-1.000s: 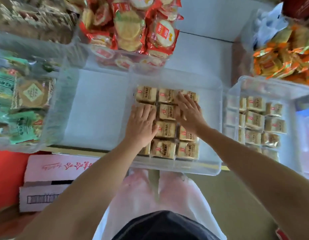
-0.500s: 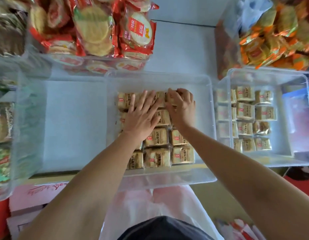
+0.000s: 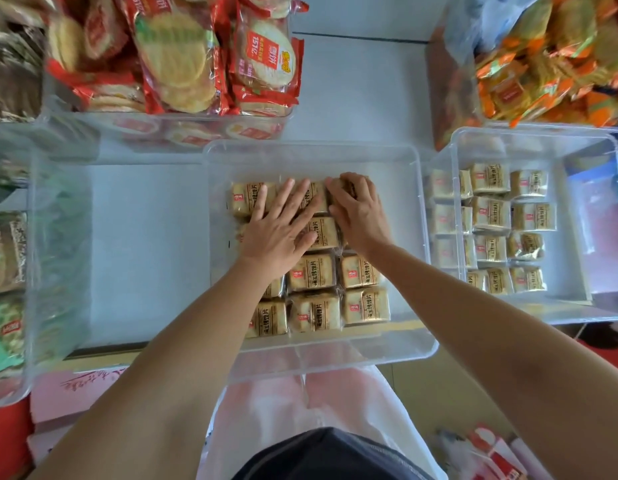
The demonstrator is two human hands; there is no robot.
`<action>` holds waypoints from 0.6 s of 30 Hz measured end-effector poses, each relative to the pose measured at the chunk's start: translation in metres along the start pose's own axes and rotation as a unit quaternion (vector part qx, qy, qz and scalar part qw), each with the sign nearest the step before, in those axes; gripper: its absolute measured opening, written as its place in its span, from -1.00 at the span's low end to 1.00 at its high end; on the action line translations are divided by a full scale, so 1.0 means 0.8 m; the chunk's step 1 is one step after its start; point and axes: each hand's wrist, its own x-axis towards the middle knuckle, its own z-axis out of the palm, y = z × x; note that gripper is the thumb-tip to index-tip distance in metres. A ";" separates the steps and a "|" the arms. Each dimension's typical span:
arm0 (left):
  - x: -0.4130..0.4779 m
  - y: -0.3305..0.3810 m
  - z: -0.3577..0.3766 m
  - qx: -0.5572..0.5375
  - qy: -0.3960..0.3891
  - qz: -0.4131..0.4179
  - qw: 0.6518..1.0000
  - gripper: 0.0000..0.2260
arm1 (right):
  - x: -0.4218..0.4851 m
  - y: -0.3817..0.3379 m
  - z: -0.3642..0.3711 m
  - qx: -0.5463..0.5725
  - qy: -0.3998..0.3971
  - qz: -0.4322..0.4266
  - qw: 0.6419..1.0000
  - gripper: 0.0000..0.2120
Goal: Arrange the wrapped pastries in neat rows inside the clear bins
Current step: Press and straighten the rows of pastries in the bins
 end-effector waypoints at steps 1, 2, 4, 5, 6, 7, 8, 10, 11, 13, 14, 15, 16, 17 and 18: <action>-0.001 0.002 -0.002 -0.001 -0.002 -0.006 1.000 -0.43 | -0.002 -0.001 -0.003 -0.017 -0.014 0.001 1.000 -0.54; -0.002 0.004 -0.003 -0.001 -0.002 -0.014 1.000 -0.43 | -0.006 -0.001 -0.007 -0.030 -0.019 0.004 0.999 -0.51; -0.008 0.011 -0.006 -0.007 0.004 -0.030 1.000 -0.43 | -0.018 -0.003 -0.013 -0.041 -0.011 0.012 0.999 -0.47; -0.013 0.016 -0.008 -0.014 0.008 -0.034 0.999 -0.43 | -0.027 -0.006 -0.014 -0.041 -0.011 0.020 0.999 -0.45; -0.018 0.021 -0.011 -0.019 0.008 -0.034 0.999 -0.43 | -0.038 -0.010 -0.015 -0.037 -0.018 0.031 0.999 -0.44; -0.024 0.027 -0.013 -0.021 0.003 -0.031 0.999 -0.42 | -0.049 -0.015 -0.013 -0.030 -0.032 0.045 0.998 -0.43; -0.030 0.034 -0.013 -0.023 -0.006 -0.026 0.999 -0.41 | -0.058 -0.020 -0.012 -0.026 -0.052 0.062 0.996 -0.43; -0.040 0.047 -0.012 -0.026 -0.038 -0.012 0.999 -0.40 | -0.073 -0.024 -0.006 -0.032 -0.093 0.085 0.992 -0.44; -0.045 0.053 -0.010 -0.029 -0.057 -0.006 0.998 -0.38 | -0.078 -0.024 -0.002 -0.040 -0.104 0.089 0.990 -0.44; -0.053 0.059 -0.003 -0.033 -0.088 -0.004 0.996 -0.32 | -0.083 -0.021 0.006 -0.052 -0.112 0.087 0.989 -0.43; -0.055 0.060 0.000 -0.028 -0.093 -0.005 0.995 -0.27 | -0.084 -0.019 0.009 -0.054 -0.109 0.082 0.989 -0.43; -0.057 0.059 0.002 -0.022 -0.092 -0.004 0.996 -0.23 | -0.084 -0.017 0.012 -0.054 -0.104 0.076 0.990 -0.43; -0.058 0.059 0.003 -0.016 -0.089 -0.003 0.996 -0.20 | -0.085 -0.015 0.014 -0.056 -0.100 0.070 0.991 -0.43; -0.059 0.058 0.004 -0.013 -0.088 -0.001 0.996 -0.18 | -0.086 -0.012 0.015 -0.060 -0.097 0.064 0.991 -0.42; -0.059 0.056 0.005 -0.011 -0.086 0.001 0.996 -0.16 | -0.087 -0.010 0.014 -0.065 -0.098 0.056 0.992 -0.41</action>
